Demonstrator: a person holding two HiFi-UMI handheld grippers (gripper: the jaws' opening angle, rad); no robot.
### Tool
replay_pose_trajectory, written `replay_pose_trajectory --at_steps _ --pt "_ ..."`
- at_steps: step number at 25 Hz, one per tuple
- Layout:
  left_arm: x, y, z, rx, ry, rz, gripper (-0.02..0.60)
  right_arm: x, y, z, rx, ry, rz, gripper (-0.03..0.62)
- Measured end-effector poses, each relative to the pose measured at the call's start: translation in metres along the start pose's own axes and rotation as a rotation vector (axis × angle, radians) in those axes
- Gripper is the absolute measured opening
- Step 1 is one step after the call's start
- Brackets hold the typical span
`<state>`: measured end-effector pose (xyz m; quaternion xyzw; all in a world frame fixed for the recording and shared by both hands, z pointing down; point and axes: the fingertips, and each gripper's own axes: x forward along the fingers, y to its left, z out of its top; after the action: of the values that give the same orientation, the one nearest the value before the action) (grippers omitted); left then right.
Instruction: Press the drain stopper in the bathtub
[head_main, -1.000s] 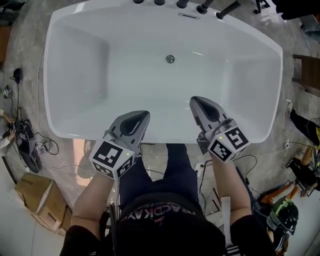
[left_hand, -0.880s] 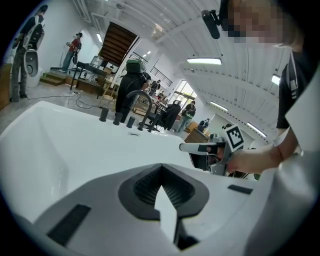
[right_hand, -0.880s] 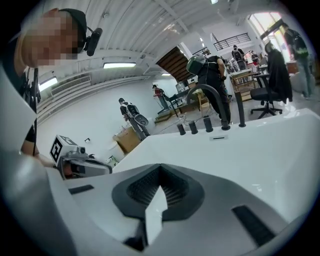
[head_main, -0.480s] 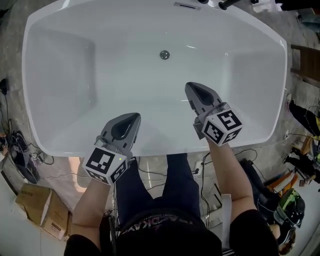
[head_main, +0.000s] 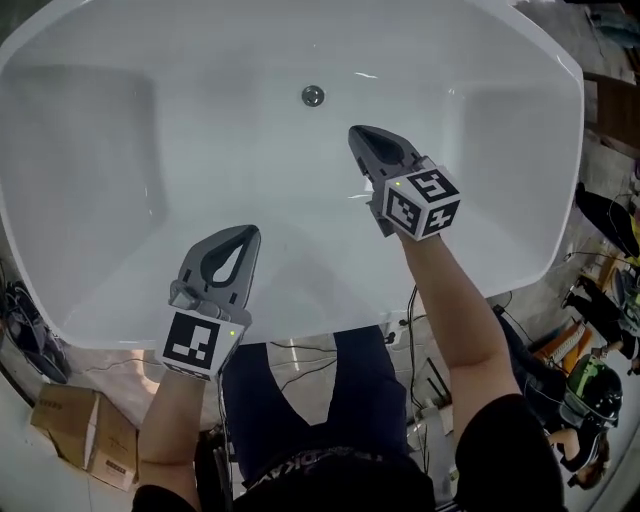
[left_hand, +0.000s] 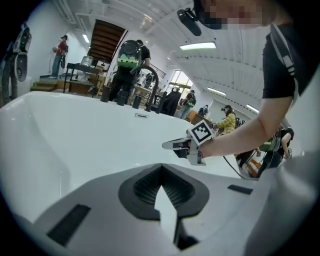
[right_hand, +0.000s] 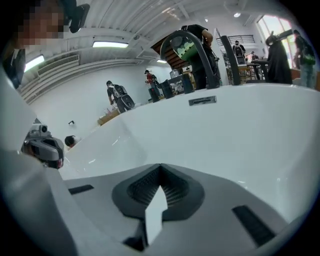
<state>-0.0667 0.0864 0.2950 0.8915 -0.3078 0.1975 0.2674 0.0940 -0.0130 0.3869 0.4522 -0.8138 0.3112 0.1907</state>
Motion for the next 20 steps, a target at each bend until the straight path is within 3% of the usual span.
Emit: replay_pose_trajectory --at_steps 3,6,12,20 --pt "0.014 0.013 -0.010 0.080 -0.011 -0.003 0.008 0.035 -0.020 -0.018 -0.030 0.040 -0.014 0.011" --pt "0.030 0.021 -0.027 0.102 0.001 -0.015 0.008 0.069 -0.048 -0.041 -0.037 0.079 -0.033 0.011" --pt "0.051 0.028 -0.054 0.234 0.039 -0.080 0.008 0.126 -0.095 -0.085 -0.067 0.177 -0.052 0.011" --pt "0.061 0.057 -0.078 0.212 0.086 -0.076 0.008 0.196 -0.139 -0.128 -0.091 0.294 -0.088 0.011"
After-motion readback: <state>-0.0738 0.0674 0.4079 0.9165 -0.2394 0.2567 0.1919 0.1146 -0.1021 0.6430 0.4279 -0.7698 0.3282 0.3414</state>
